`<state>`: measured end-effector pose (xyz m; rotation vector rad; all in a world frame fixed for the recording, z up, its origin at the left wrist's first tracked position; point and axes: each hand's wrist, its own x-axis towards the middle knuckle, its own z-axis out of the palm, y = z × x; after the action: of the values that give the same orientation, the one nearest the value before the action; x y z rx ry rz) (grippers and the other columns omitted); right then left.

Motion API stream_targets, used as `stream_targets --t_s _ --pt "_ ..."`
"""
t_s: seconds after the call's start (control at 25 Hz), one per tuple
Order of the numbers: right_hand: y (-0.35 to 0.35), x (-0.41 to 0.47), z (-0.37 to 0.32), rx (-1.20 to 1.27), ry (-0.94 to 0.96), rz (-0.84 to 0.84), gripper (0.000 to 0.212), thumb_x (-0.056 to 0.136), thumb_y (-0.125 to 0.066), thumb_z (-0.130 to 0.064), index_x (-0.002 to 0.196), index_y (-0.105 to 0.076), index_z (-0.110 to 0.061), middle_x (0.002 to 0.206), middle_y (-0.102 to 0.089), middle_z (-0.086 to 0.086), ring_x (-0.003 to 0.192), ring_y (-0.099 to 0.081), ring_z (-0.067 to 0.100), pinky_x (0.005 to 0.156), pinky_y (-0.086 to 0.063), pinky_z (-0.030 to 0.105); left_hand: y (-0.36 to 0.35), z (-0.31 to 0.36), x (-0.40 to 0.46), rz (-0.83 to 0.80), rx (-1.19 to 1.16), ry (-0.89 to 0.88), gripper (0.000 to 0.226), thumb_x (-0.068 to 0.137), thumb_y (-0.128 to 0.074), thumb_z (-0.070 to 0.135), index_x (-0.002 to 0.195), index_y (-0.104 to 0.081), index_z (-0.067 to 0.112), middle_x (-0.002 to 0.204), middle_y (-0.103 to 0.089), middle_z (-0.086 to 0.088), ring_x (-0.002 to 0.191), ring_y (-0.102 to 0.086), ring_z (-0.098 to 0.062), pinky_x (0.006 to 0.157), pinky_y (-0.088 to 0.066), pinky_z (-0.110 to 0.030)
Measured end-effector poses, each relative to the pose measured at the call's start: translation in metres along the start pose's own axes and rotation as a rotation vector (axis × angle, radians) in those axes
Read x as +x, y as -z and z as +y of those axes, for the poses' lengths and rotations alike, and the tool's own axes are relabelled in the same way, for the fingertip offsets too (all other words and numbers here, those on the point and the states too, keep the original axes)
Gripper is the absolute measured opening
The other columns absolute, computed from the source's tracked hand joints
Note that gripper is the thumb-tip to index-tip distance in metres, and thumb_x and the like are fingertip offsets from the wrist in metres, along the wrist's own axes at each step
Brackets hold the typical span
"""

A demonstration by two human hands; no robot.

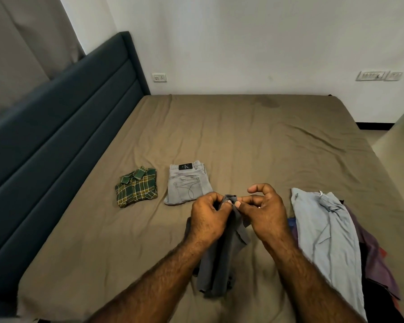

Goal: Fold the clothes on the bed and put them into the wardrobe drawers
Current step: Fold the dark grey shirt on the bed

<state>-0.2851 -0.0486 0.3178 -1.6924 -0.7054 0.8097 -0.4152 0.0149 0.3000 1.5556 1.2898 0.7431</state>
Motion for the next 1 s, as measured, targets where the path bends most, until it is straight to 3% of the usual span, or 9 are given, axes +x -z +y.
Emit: stream_targets --t_s 0.12,0.28,0.44,0.6,0.68,0.76,0.88,1.0 --pt "0.004 0.004 -0.003 0.049 -0.006 -0.048 0.036 0.087 -0.082 -0.004 0.112 -0.059 -0.019 0.081 -0.08 -0.001 0.07 -0.077 0.02 0.07 -0.064 0.041 0.001 0.002 0.001 0.003 0.018 -0.042 0.017 0.096 -0.073 0.025 0.08 -0.07 0.022 0.062 -0.064 0.006 0.05 -0.053 -0.003 0.048 -0.044 -0.021" --pt "0.01 0.012 -0.001 0.215 -0.057 -0.073 0.039 0.087 -0.078 0.006 0.115 -0.059 -0.012 0.086 -0.08 0.008 0.073 -0.077 0.026 0.066 -0.063 0.03 -0.004 0.007 0.006 0.023 0.059 -0.102 0.016 0.096 -0.071 0.026 0.08 -0.07 0.022 0.068 -0.068 -0.001 0.054 -0.059 -0.016 0.049 -0.054 -0.035" --pt "0.022 0.026 0.003 0.483 -0.239 -0.196 0.043 0.09 -0.069 0.012 0.126 -0.056 -0.007 0.094 -0.077 0.02 0.078 -0.075 0.028 0.066 -0.063 0.034 0.005 0.013 0.013 -0.131 0.046 -0.142 0.014 0.1 -0.069 0.02 0.087 -0.073 0.016 0.075 -0.07 -0.002 0.062 -0.06 -0.006 0.056 -0.056 -0.028" --pt "0.026 0.028 0.005 0.32 -0.157 -0.181 0.042 0.085 -0.075 0.011 0.122 -0.059 -0.002 0.085 -0.076 0.017 0.067 -0.07 0.028 0.063 -0.063 0.039 0.003 0.015 0.015 -0.196 0.091 -0.179 0.014 0.1 -0.07 0.018 0.086 -0.072 0.015 0.073 -0.068 0.002 0.063 -0.06 -0.004 0.057 -0.054 -0.025" --pt "0.029 0.026 0.005 0.193 -0.058 -0.155 0.035 0.086 -0.078 0.005 0.115 -0.063 -0.007 0.084 -0.079 0.011 0.072 -0.074 0.033 0.068 -0.065 0.044 0.0 0.016 0.015 -0.185 0.117 -0.153 0.015 0.1 -0.07 0.02 0.085 -0.072 0.019 0.074 -0.07 0.002 0.065 -0.061 -0.005 0.06 -0.055 -0.027" --pt "0.033 0.022 0.004 0.134 0.013 -0.169 0.035 0.085 -0.081 0.0 0.113 -0.064 -0.012 0.086 -0.08 0.004 0.08 -0.078 0.026 0.073 -0.065 0.037 -0.004 0.018 0.015 -0.139 0.144 -0.125 0.013 0.099 -0.071 0.023 0.086 -0.073 0.023 0.078 -0.072 0.003 0.07 -0.065 -0.01 0.066 -0.06 -0.035" --pt "0.035 0.017 0.003 0.113 0.089 -0.145 0.038 0.083 -0.086 -0.004 0.112 -0.063 -0.014 0.084 -0.08 -0.004 0.08 -0.077 0.01 0.071 -0.059 0.018 -0.007 0.025 0.01 -0.094 0.19 -0.131 0.011 0.097 -0.073 0.026 0.087 -0.073 0.025 0.08 -0.071 0.009 0.075 -0.066 -0.008 0.068 -0.058 -0.03" --pt "0.044 0.018 0.003 0.097 0.125 -0.106 0.041 0.083 -0.087 -0.009 0.108 -0.055 -0.016 0.083 -0.079 -0.01 0.079 -0.076 0.007 0.073 -0.058 0.018 -0.014 0.034 0.002 -0.017 0.184 -0.164 0.01 0.091 -0.081 0.028 0.089 -0.071 0.028 0.084 -0.07 0.012 0.081 -0.065 -0.003 0.071 -0.055 -0.022"
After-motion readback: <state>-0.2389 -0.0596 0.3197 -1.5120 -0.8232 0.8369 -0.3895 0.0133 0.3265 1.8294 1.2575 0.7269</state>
